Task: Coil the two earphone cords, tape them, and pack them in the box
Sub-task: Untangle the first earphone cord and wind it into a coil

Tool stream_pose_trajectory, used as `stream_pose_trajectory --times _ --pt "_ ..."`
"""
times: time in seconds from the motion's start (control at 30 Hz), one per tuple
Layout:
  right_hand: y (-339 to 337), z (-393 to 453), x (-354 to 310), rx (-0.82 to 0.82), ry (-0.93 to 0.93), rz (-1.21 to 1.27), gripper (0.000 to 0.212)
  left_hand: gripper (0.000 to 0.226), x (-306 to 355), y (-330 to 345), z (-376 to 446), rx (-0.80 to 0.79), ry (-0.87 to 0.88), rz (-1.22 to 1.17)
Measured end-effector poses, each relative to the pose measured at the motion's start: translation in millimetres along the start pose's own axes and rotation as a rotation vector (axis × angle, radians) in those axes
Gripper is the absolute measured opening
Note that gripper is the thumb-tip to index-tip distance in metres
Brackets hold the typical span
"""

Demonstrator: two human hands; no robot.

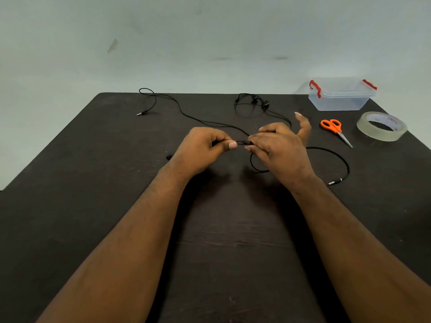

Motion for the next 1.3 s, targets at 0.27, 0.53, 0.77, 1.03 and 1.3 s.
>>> stream_pose_trajectory --times 0.27,0.53,0.77,1.03,1.3 --pt "-4 -4 21 -0.054 0.145 -0.047 0.030 0.012 -24 -28 -5 0.050 -0.116 0.041" --pt "4 -12 41 -0.007 0.301 0.057 0.034 0.008 -48 -46 -8 0.114 -0.178 0.206" --pt "4 -14 47 -0.047 0.358 0.135 0.014 0.008 -62 -64 -16 0.227 -0.237 0.217" --pt "2 -12 47 -0.025 0.338 0.120 0.009 0.007 -53 -65 -19 0.309 -0.214 0.348" --pt "6 -9 31 -0.024 0.285 0.196 0.014 0.016 -54 -71 -19 0.258 -0.365 0.467"
Point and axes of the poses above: each hand's wrist, its own z-axis towards the middle knuckle, its own y-axis out of the palm, x = y × z, the point moved 4 cm from there along z, towards the middle knuckle, and after that the axes turned 1 degree about -z, right-handed, at the moved point
